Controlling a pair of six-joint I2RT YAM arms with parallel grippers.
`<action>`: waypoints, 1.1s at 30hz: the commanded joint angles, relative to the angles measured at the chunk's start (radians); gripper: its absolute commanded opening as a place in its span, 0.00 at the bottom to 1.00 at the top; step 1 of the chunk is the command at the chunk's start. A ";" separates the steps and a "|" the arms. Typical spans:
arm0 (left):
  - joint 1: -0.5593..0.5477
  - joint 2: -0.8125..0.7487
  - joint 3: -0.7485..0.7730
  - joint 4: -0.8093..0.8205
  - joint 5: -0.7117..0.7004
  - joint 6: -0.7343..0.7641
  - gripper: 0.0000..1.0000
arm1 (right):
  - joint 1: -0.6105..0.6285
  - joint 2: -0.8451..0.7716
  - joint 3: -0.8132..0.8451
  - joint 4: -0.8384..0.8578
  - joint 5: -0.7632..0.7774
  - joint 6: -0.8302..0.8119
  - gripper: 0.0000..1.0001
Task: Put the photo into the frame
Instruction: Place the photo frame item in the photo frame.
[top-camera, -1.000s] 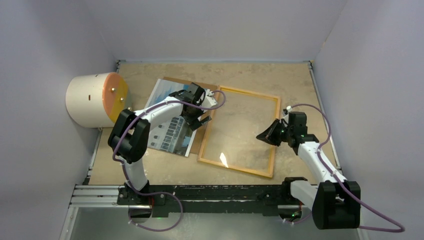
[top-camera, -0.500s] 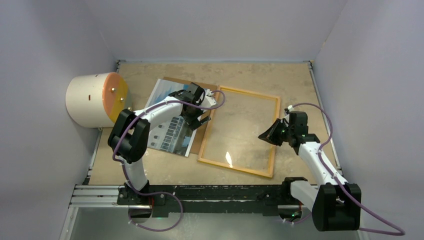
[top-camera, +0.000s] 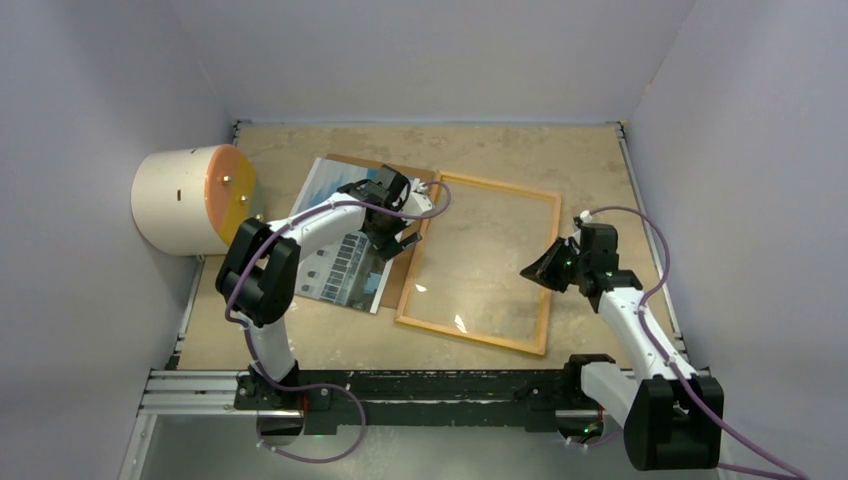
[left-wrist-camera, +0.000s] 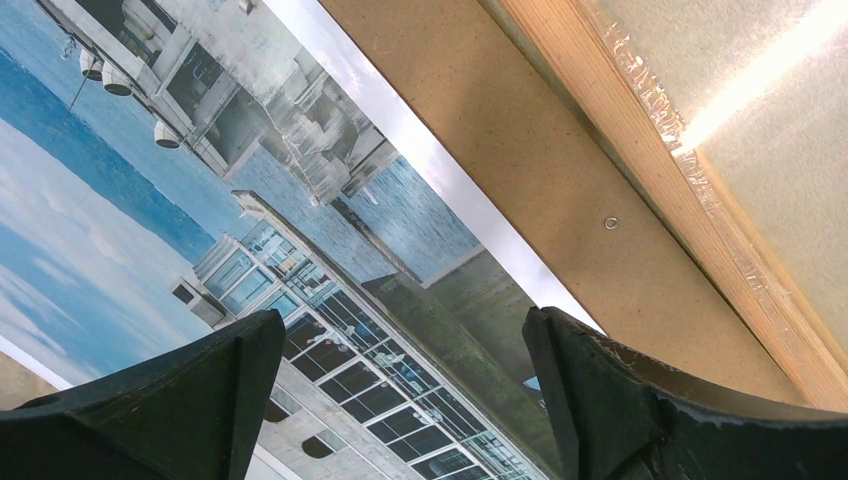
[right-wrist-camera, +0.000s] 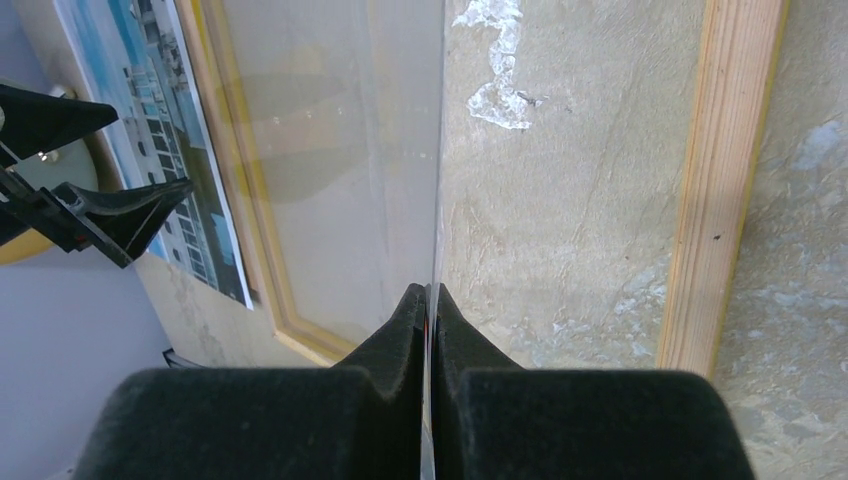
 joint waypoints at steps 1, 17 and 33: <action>0.005 0.006 0.037 -0.003 0.011 0.007 1.00 | -0.006 -0.019 0.000 -0.004 0.063 -0.004 0.00; 0.005 0.008 0.044 -0.005 0.015 0.012 1.00 | -0.047 0.016 0.023 0.003 0.028 -0.037 0.00; 0.003 0.074 0.024 0.047 0.149 0.008 1.00 | -0.049 -0.067 -0.008 0.225 -0.233 -0.011 0.00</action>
